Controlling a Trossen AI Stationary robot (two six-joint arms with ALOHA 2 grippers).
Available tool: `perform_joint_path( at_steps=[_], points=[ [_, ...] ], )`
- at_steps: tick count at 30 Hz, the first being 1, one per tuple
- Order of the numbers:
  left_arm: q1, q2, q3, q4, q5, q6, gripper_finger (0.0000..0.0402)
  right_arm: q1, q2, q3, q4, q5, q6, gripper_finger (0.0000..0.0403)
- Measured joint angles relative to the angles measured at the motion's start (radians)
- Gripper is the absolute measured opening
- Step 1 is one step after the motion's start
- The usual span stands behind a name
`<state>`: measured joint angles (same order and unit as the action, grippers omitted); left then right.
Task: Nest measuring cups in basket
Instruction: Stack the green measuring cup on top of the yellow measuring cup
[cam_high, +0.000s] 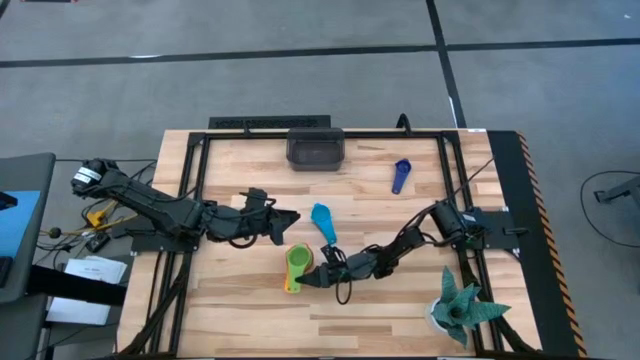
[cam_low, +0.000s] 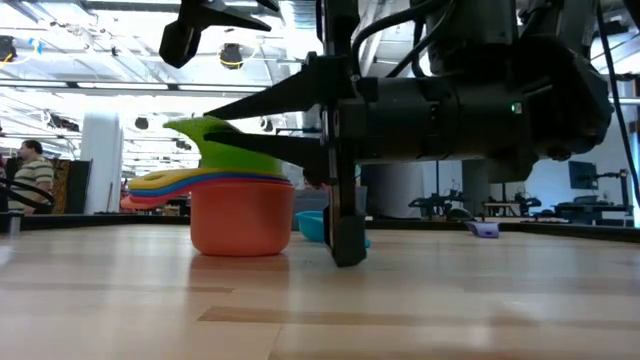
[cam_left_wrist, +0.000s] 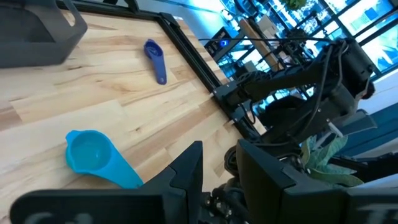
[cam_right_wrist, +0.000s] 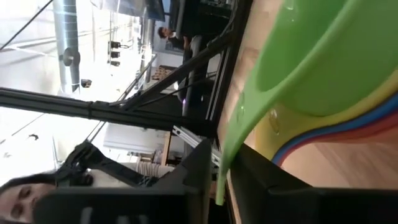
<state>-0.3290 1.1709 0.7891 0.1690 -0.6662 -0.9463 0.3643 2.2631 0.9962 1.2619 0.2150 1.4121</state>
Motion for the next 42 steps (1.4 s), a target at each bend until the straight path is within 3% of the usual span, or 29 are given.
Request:
perform_joint_path(
  at_steps=[12, 26, 35, 42],
  points=[
    [0.000, 0.000, 0.000, -0.025, 0.035, -0.015, 0.0085, 0.012, 0.000, 0.001, 0.007, -0.045, 0.081, 0.0162],
    [0.000, 0.000, 0.000, -0.023, 0.056, -0.018, 0.0085, -0.009, 0.000, 0.072, -0.096, -0.221, 0.225, 0.0149],
    [-0.002, 0.000, 0.000, -0.024, 0.060, -0.017, 0.0085, -0.002, -0.011, 0.073, -0.101, -0.245, 0.372, 0.0161],
    [-0.002, 0.000, 0.000, -0.050, 0.060, -0.019, 0.0085, -0.030, -0.014, 0.102, -0.107, -0.387, 0.371, 0.0162]
  ],
)
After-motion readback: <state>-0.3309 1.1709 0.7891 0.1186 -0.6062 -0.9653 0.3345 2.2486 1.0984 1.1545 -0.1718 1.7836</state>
